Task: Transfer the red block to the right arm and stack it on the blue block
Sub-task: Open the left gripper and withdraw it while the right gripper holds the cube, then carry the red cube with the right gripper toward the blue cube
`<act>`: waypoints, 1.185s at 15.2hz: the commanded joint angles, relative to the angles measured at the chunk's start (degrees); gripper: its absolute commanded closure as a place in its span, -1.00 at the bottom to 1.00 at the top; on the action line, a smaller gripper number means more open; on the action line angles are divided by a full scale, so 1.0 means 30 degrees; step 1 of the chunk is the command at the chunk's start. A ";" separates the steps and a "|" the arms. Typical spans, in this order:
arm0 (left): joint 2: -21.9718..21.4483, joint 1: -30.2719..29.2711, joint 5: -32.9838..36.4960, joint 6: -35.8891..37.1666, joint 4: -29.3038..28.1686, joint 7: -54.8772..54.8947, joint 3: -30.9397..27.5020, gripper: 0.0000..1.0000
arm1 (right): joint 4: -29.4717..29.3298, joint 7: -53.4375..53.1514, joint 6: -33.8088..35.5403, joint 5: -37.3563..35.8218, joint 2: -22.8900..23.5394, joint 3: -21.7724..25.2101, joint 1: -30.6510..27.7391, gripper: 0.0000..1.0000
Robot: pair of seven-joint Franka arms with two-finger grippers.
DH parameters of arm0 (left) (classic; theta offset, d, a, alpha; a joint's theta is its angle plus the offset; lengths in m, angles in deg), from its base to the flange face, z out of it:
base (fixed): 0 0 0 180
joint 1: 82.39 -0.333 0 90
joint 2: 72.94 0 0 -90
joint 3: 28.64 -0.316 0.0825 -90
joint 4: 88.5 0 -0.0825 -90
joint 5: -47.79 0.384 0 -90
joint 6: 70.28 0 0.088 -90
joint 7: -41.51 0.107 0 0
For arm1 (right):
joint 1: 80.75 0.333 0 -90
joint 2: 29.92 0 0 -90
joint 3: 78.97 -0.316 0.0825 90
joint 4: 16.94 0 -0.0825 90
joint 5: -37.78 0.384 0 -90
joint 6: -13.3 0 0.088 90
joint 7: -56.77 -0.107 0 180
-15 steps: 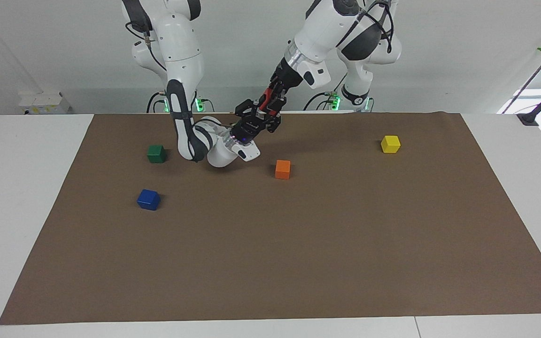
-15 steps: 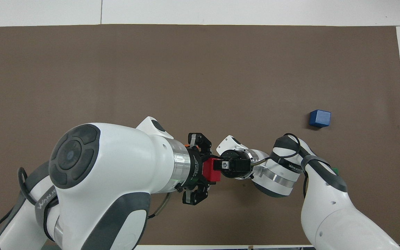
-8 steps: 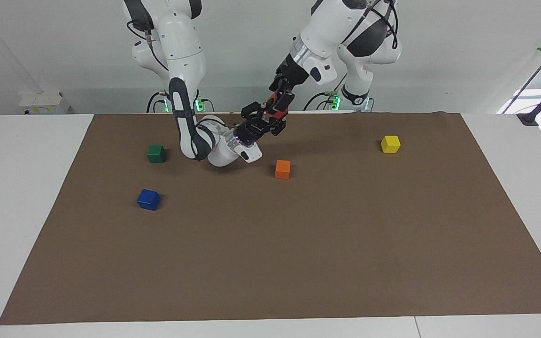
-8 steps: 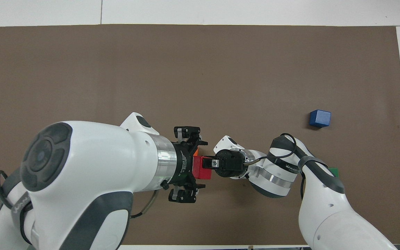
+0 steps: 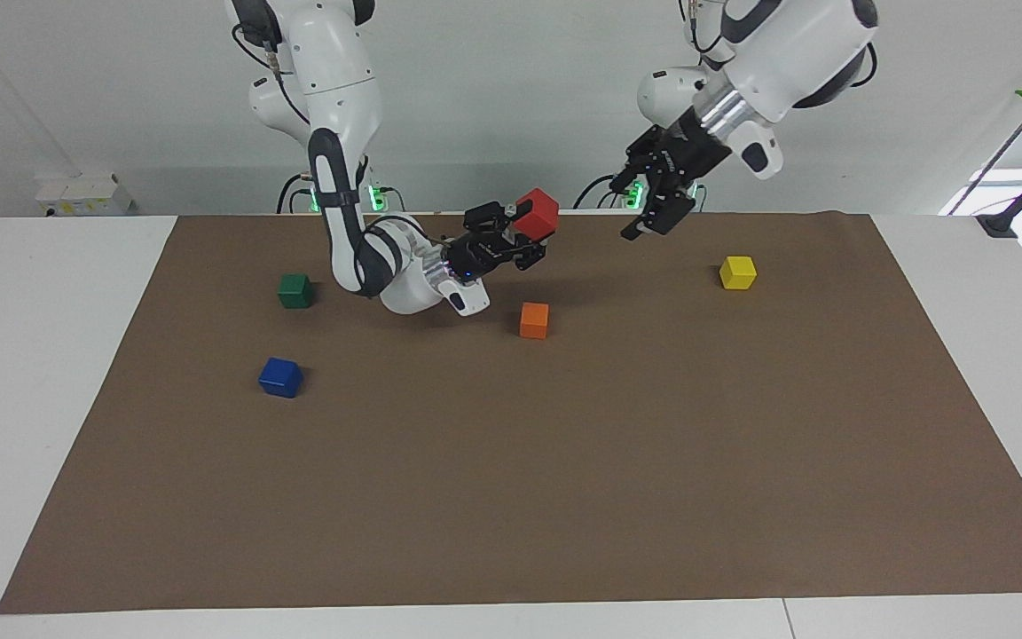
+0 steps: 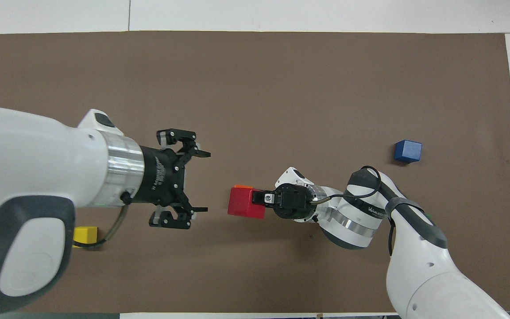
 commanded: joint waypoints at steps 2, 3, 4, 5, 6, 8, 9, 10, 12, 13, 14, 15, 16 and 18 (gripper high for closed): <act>-0.0415 -0.3793 -0.2760 0.0712 -0.0500 0.3079 -0.0039 -1.00 | -0.0958 -0.1179 -0.4189 -0.2416 -0.1306 -0.0040 -0.0922 1.00; -0.0415 -0.4381 -0.2676 0.0771 -0.0529 0.3868 -0.0097 -1.00 | -0.1134 -0.1325 -0.4983 -0.3004 -0.1453 -0.0041 -0.1070 1.00; -0.0328 -0.4735 -0.2559 0.0742 -0.0820 0.5181 -0.0185 -1.00 | -0.1339 -0.1645 -0.5426 -0.3358 -0.1513 -0.0041 -0.1187 1.00; -0.0269 -0.5174 -0.1978 0.0742 -0.1171 0.6499 -0.0185 -1.00 | -0.1486 -0.1909 -0.5894 -0.3652 -0.1629 -0.0012 -0.1218 1.00; -0.0211 -0.5497 -0.0551 0.0713 -0.1580 0.7760 -0.0185 -1.00 | -0.1662 -0.2144 -0.6769 -0.4148 -0.1834 0.0047 -0.1247 1.00; 0.0168 -0.5588 0.1623 0.0508 -0.1848 0.9929 -0.0185 -1.00 | -0.2246 -0.3398 -0.9575 -0.6134 -0.2796 0.0018 -0.1597 1.00; 0.0867 -0.5560 0.2792 0.0217 -0.1645 1.1042 -0.0185 -1.00 | -0.2510 -0.4508 -1.0925 -0.7276 -0.3382 0.0018 -0.1657 1.00; 0.1280 -0.5298 0.4457 -0.0424 -0.1411 1.1982 -0.0156 -1.00 | -0.2919 -0.5680 -1.1895 -0.8622 -0.3881 0.0076 -0.1715 1.00; 0.2391 -0.5034 0.7742 -0.1512 -0.0914 1.4643 -0.0098 -1.00 | -0.3681 -0.7964 -1.3305 -1.1433 -0.4644 0.0018 -0.2242 1.00; 0.3151 -0.5003 0.8683 -0.1514 -0.0447 1.5933 -0.0127 -1.00 | -0.3946 -0.8934 -1.3717 -1.2608 -0.4938 0.0047 -0.2272 1.00; 0.3768 -0.4974 0.9794 -0.1659 -0.0152 1.7367 -0.0098 -1.00 | -0.4152 -0.9842 -1.3982 -1.3867 -0.5202 0.0076 -0.2476 1.00; 0.4093 -0.4741 1.1430 -0.1690 -0.0004 1.8832 -0.0011 -1.00 | -0.4299 -1.0664 -1.4043 -1.5155 -0.5466 0.0077 -0.2797 1.00; 0.4415 -0.4188 1.2780 -0.1661 0.0375 1.9891 -0.0010 -1.00 | -0.4416 -1.1194 -1.4044 -1.6299 -0.5642 0.0077 -0.3061 1.00; 0.5234 -0.3482 1.4224 -0.0875 0.1660 2.0892 -0.0010 -1.00 | -0.4825 -1.2598 -1.4015 -1.8876 -0.5937 0.0077 -0.3530 1.00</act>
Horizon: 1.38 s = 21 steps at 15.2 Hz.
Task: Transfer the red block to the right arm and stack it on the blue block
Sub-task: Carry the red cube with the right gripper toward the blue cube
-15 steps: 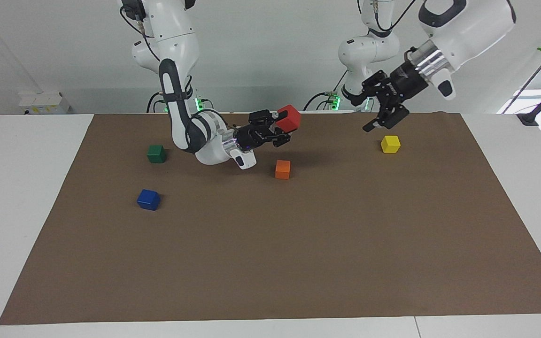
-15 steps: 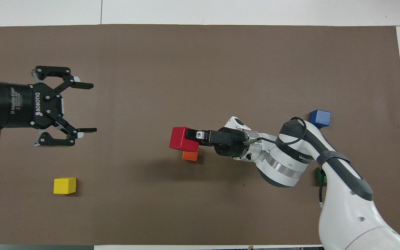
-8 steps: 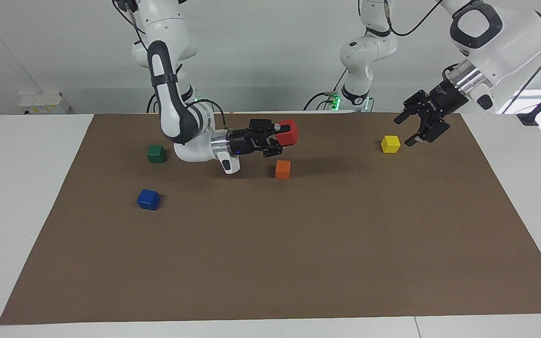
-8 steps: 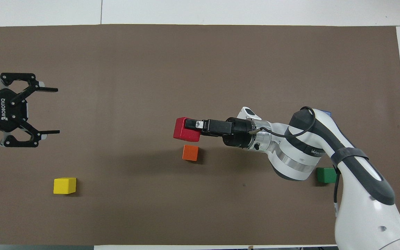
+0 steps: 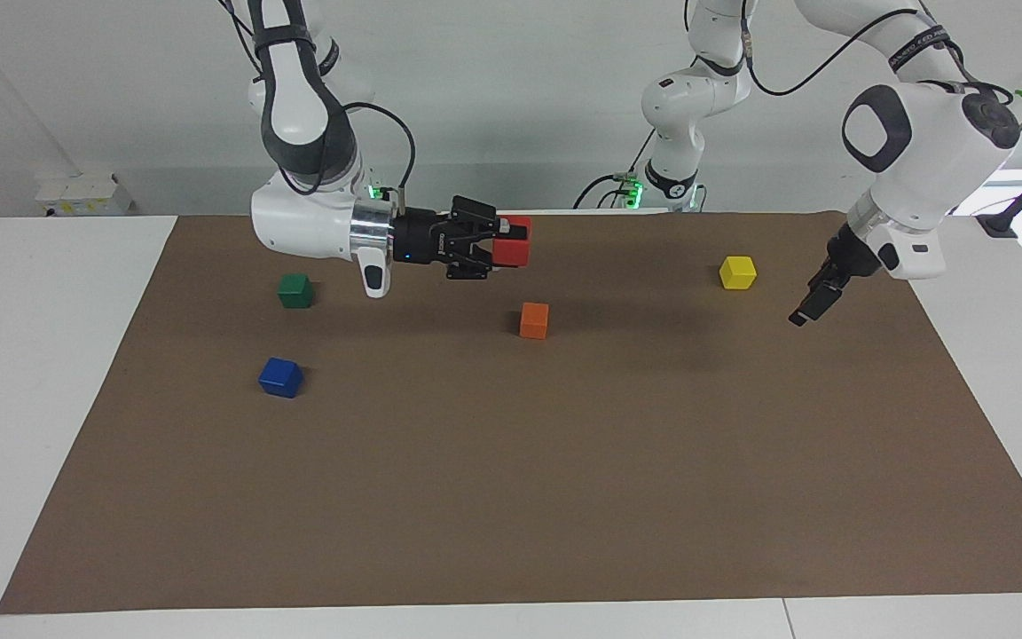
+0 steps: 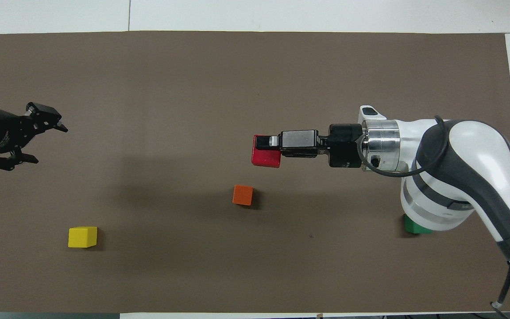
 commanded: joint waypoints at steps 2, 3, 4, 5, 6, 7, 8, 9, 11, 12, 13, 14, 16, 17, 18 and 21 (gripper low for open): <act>0.1892 0.1560 0.2677 0.3029 0.3544 0.4173 -0.0030 -1.00 | -0.1098 -0.2886 -0.0122 -0.5220 -0.0239 -0.0109 -0.0962 1.00; 0.2100 0.1619 0.2884 0.4262 0.4336 0.6222 -0.0059 -1.00 | -0.1508 -0.3705 -0.0122 -0.6889 -0.0210 -0.0109 -0.1080 1.00; 0.2363 0.2084 0.3263 0.4942 0.4866 0.7809 -0.0233 -1.00 | -0.1831 -0.4381 -0.0122 -0.8269 -0.0210 -0.0109 -0.1111 1.00; 0.2221 0.2698 0.3586 0.4890 0.4523 0.8144 -0.0264 -1.00 | -0.2153 -0.5229 -0.0122 -0.9646 -0.0210 -0.0109 -0.1111 1.00; 0.2074 0.2994 0.3531 0.4455 0.3998 0.7973 -0.0815 -1.00 | -0.2389 -0.5904 -0.0122 -1.1313 -0.0181 -0.0109 -0.1140 1.00; 0.1928 0.3693 0.3327 0.4160 0.3819 0.8000 -0.1836 -1.00 | -0.2681 -0.6462 -0.0064 -1.2954 -0.0151 -0.0109 -0.1169 1.00; 0.1636 0.4454 0.3151 0.4012 0.3498 0.8088 -0.2426 -1.00 | -0.2800 -0.7106 -0.0005 -1.4594 -0.0151 -0.0109 -0.1343 1.00; 0.1343 0.4926 0.3121 0.3808 0.2769 0.8117 -0.2635 -1.00 | -0.2859 -0.7576 0.0083 -1.6177 -0.0151 -0.0109 -0.1432 1.00; 0.0989 0.5921 0.3120 0.3398 0.2322 0.8001 -0.2666 -1.00 | -0.2860 -0.8251 0.0200 -1.9020 -0.0151 -0.0109 -0.1899 1.00; 0.0815 0.6130 0.3120 0.3048 0.1830 0.7943 -0.2637 -1.00 | -0.2860 -0.8632 0.0404 -2.0427 -0.0151 -0.0109 -0.2076 1.00; 0.0581 0.6190 0.3149 0.2870 0.1738 0.7971 -0.2637 -1.00 | -0.2860 -0.9245 0.0522 -2.1920 -0.0122 -0.0109 -0.2252 1.00; -0.0234 0.6103 0.3063 0.2781 0.1505 0.7913 -0.2608 -1.00 | -0.2773 -1.0034 0.0697 -2.3124 -0.0122 -0.0109 -0.2427 1.00; -0.1002 0.6102 0.2537 0.2635 0.1122 0.8203 -0.2695 -1.00 | -0.2656 -1.1150 0.0962 -2.4827 -0.0151 -0.0109 -0.2925 1.00; -0.0917 0.6102 0.2476 0.1909 0.1093 0.8496 -0.2725 -1.00 | -0.2568 -1.1532 0.0962 -2.5589 -0.0151 -0.0138 -0.3304 1.00; -0.0858 0.6102 0.2302 0.1525 0.1092 0.8615 -0.2841 -1.00 | -0.2480 -1.1710 0.0788 -2.6090 -0.0122 -0.0139 -0.3656 1.00; -0.0770 0.6102 0.1599 0.1287 0.1297 0.9460 -0.3396 -1.00 | -0.2131 -1.3317 -0.0581 -2.8051 0.0199 -0.0139 -0.3893 1.00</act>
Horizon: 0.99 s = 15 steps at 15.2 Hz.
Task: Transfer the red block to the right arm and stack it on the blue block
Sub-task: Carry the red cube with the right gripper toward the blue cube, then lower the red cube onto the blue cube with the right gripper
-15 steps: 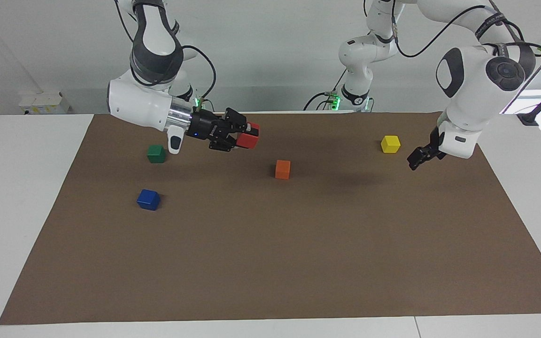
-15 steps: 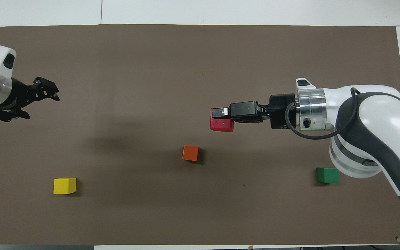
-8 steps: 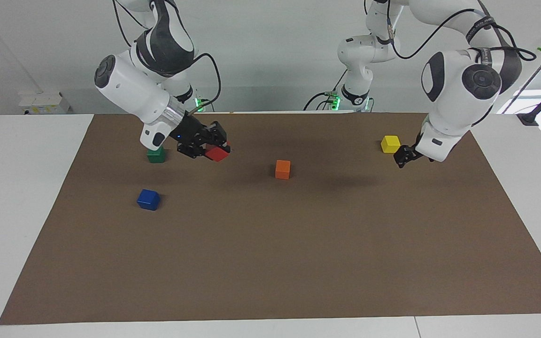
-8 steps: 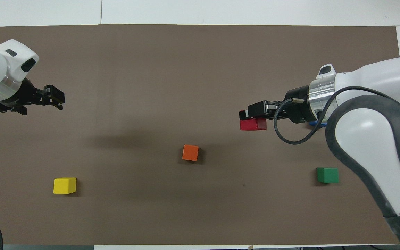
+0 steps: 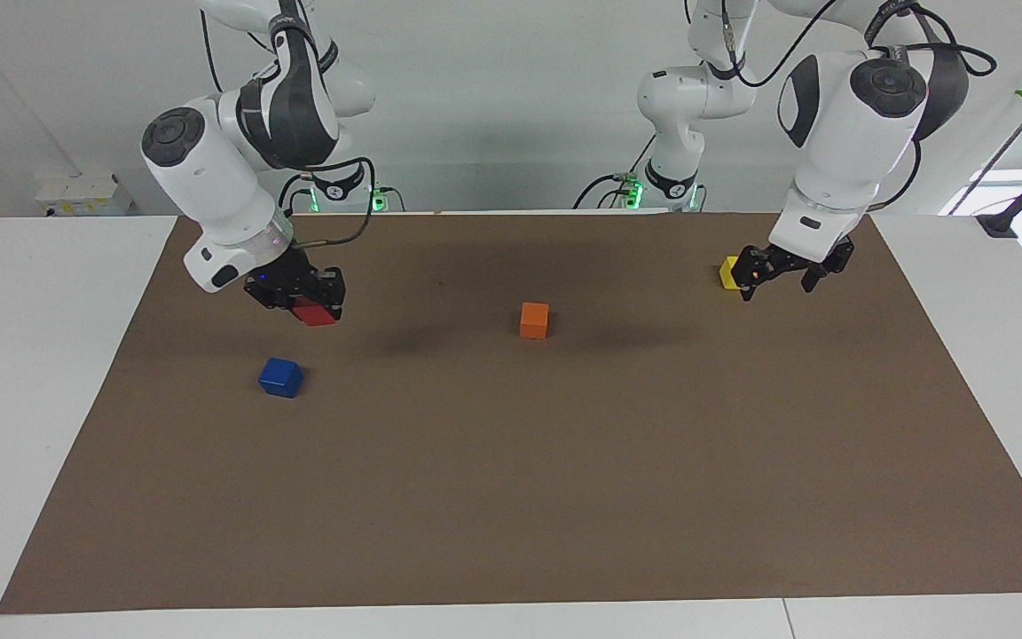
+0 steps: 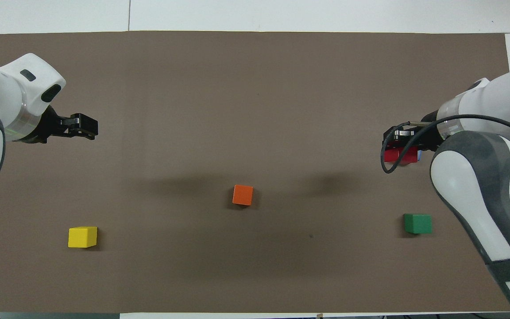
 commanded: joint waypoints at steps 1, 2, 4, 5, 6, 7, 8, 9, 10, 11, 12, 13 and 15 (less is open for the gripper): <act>-0.0226 0.0231 -0.0768 -0.0705 -0.0503 0.1185 -0.0766 -1.00 | 0.0926 -0.1481 -0.1996 -0.1719 0.0188 -0.0234 -0.0370 1.00; -0.0313 0.0232 -0.0770 -0.0734 -0.0503 0.1158 -0.0796 -1.00 | 0.1395 -0.1599 -0.2991 -0.2101 0.0362 -0.0234 -0.0458 1.00; -0.0548 0.0262 -0.0770 -0.0705 -0.0503 0.1099 -0.0854 -1.00 | 0.1576 -0.1950 -0.4082 -0.3386 0.1122 -0.0234 -0.0866 1.00; -0.0577 0.0262 -0.0770 -0.0705 -0.0561 0.1099 -0.0884 -1.00 | 0.1605 -0.1980 -0.4520 -0.3858 0.1590 -0.0263 -0.1072 1.00; -0.0635 0.0465 -0.0799 -0.0618 -0.0677 0.1012 -0.0884 -1.00 | 0.1634 -0.1981 -0.4902 -0.3978 0.1943 -0.0234 -0.1161 1.00; -0.0839 0.0641 -0.0799 -0.0559 -0.0679 0.0982 -0.1087 -1.00 | 0.1605 -0.1981 -0.5022 -0.4241 0.2265 -0.0234 -0.1191 1.00; -0.0841 0.0642 -0.0799 -0.0616 -0.0650 0.0982 -0.1118 -1.00 | 0.1605 -0.1981 -0.5081 -0.4591 0.2384 -0.0234 -0.1336 1.00; -0.0899 0.0671 -0.0799 -0.0559 -0.0649 0.0982 -0.1119 -1.00 | 0.1605 -0.2068 -0.5169 -0.4624 0.2502 -0.0263 -0.1541 1.00; -0.1161 0.0672 -0.0799 -0.0442 -0.0707 0.0982 -0.1119 -1.00 | 0.1489 -0.2446 -0.5111 -0.4624 0.2706 -0.0234 -0.1630 1.00; -0.1221 0.0643 -0.0799 -0.0441 -0.0737 0.1069 -0.1148 -1.00 | 0.1227 -0.2827 -0.4908 -0.4595 0.2969 -0.0234 -0.1689 1.00; -0.1251 0.0642 -0.0799 -0.0499 -0.0882 0.1070 -0.1148 -1.00 | 0.1224 -0.3004 -0.5051 -0.4595 0.3320 -0.0234 -0.1718 1.00; -0.1251 0.0642 -0.0799 -0.0470 -0.0942 0.1012 -0.1148 -1.00 | 0.1195 -0.3151 -0.5168 -0.4595 0.3584 -0.0234 -0.1747 1.00; -0.1251 0.0642 -0.0799 -0.0587 -0.0942 0.0953 -0.1148 -1.00 | 0.1107 -0.3706 -0.5169 -0.4624 0.3821 -0.0234 -0.1689 1.00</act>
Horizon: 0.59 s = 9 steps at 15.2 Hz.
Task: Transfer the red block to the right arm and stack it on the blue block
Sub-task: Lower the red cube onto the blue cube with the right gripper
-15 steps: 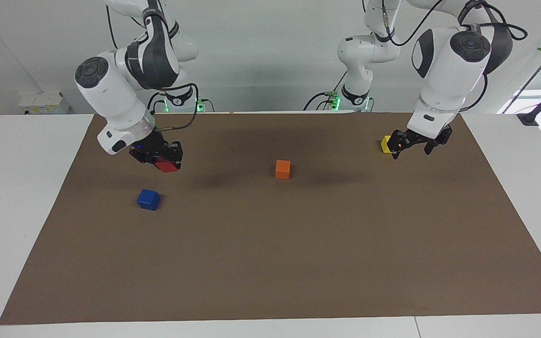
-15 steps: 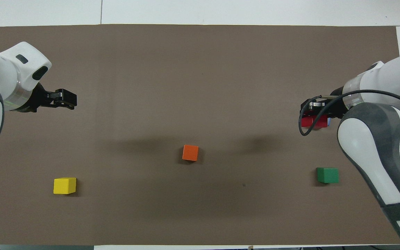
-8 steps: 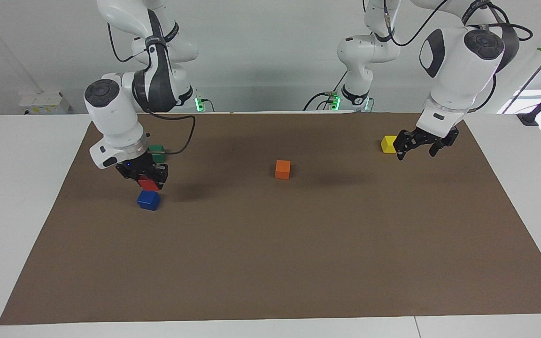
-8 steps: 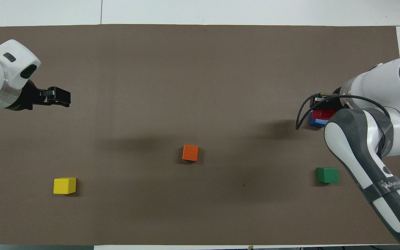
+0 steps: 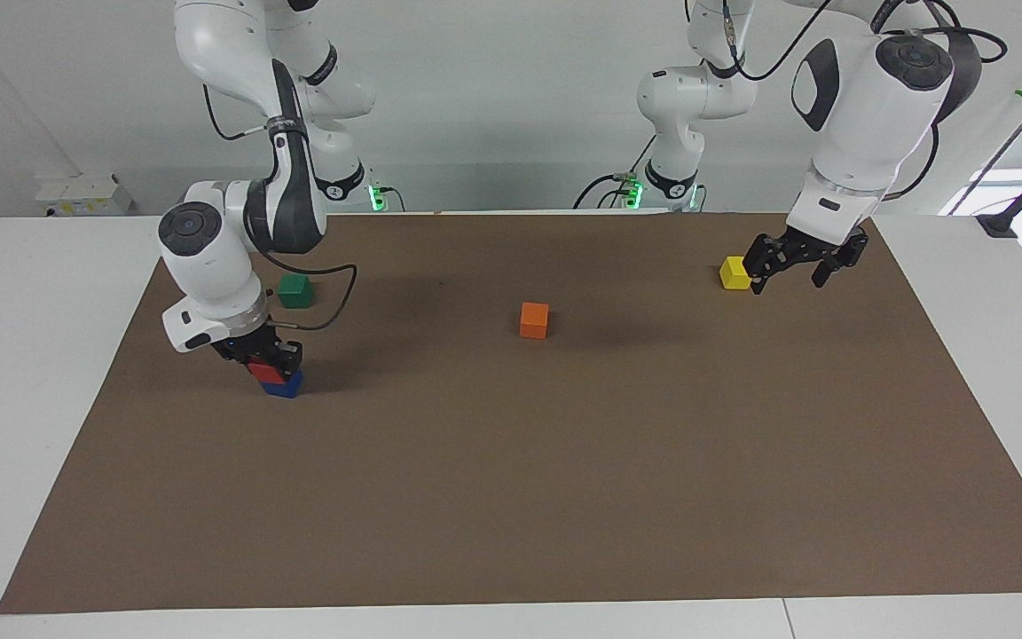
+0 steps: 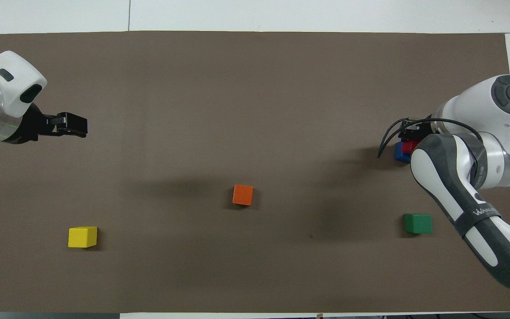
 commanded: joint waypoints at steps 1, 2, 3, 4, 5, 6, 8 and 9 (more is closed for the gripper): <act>-0.0529 0.0420 -0.0238 -0.0201 -0.0640 0.0190 -0.0484 -1.00 | -0.0382 -0.1140 -0.0168 -0.0549 0.0499 -0.0236 -0.0195 1.00; -0.0529 0.0420 -0.0238 -0.0143 -0.0640 0.0219 -0.0484 -1.00 | -0.0382 -0.1171 -0.0196 -0.0578 0.0499 -0.0236 -0.0195 1.00; -0.0500 0.0420 -0.0267 -0.0113 -0.0582 0.0191 -0.0455 -1.00 | -0.0382 -0.1171 -0.0168 -0.0578 0.0557 -0.0236 -0.0195 1.00; -0.0471 0.0420 -0.0616 -0.0142 -0.0465 0.0161 -0.0454 -1.00 | -0.0382 -0.1171 -0.0167 -0.0607 0.0645 -0.0236 -0.0195 1.00; -0.0442 0.0420 -0.1141 -0.0171 -0.0406 0.0132 -0.0483 -1.00 | -0.0382 -0.1171 -0.0138 -0.0607 0.0703 -0.0236 -0.0224 1.00; -0.0442 0.0420 -0.1262 -0.0056 -0.0434 0.0132 -0.0484 -1.00 | -0.0382 -0.1142 0.0007 -0.0607 0.0704 -0.0207 -0.0224 1.00; -0.0442 0.0478 -0.1264 0.0732 -0.0347 0.0132 -0.0483 -1.00 | -0.0382 -0.1142 0.0038 -0.0607 0.0704 -0.0236 -0.0253 1.00; -0.0471 0.0594 -0.1264 0.0765 -0.0347 0.0103 -0.0484 -1.00 | -0.0382 -0.1113 0.0067 -0.0607 0.0704 -0.0236 -0.0282 1.00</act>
